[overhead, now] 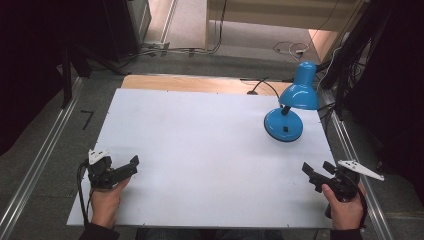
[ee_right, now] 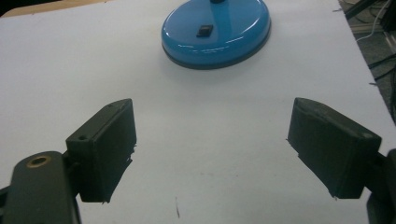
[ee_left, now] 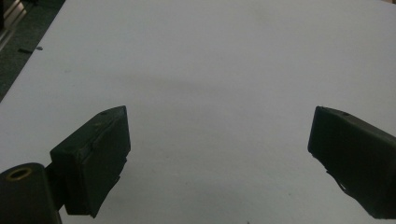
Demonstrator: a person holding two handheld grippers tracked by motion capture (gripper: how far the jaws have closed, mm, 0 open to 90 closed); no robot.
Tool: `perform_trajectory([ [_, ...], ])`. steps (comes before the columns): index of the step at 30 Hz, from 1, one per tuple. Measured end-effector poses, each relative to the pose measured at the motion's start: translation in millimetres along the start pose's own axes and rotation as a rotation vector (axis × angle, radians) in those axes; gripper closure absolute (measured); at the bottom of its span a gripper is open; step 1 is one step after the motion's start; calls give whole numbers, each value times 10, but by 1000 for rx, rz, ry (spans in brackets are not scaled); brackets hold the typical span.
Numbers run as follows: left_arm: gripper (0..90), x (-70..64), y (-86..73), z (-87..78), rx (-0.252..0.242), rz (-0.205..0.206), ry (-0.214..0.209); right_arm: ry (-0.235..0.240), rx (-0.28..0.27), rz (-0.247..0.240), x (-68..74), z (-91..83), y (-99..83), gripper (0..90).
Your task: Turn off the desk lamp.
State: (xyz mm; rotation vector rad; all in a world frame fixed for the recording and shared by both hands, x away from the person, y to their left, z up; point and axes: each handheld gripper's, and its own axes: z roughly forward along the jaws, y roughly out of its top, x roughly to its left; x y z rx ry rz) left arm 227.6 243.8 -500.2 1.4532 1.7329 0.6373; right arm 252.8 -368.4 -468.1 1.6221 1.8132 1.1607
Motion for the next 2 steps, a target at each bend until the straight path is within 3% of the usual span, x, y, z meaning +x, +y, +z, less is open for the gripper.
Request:
perform_trajectory([
  [2,62,2,-1,2,2,1,1,-24,5,-8,-24,12,-10,136],
])
